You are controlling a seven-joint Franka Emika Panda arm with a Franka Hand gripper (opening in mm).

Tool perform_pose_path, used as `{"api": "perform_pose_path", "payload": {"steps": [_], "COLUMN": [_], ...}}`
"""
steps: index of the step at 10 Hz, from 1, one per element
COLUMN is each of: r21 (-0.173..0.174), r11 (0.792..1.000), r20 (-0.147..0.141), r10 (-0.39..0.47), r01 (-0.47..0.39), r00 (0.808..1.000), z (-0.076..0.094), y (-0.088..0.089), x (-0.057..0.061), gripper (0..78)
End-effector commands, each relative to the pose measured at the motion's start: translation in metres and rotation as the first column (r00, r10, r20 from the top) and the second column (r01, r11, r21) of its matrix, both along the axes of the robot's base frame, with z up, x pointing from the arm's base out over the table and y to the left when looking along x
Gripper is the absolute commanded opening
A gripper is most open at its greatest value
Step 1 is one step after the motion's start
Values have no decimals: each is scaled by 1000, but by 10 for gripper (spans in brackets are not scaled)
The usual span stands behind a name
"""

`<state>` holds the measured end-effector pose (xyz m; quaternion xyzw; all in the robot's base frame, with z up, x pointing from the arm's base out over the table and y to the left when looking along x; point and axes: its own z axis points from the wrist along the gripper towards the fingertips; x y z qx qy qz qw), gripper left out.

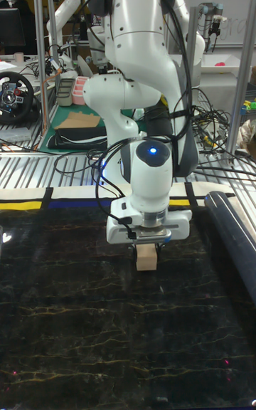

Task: Hold a small block with the gripper and sweep it from left to right on the table

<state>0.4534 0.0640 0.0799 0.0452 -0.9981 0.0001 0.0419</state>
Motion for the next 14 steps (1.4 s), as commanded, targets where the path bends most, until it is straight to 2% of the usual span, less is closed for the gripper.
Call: {"api": "perform_pose_path", "payload": {"steps": [1,4,8,14], "r21": [-22,-18,-17,-11], "r11": [997,998,999,999], "r20": [24,48,44,28], "r10": [68,53,52,42], "r01": [-67,-52,-51,-42], "r00": [997,997,998,999], "z": [1,-2,-13,-11], "y": [0,3,11,17], "x": [1,3,4,5], "gripper": [11,11,11,11]}}
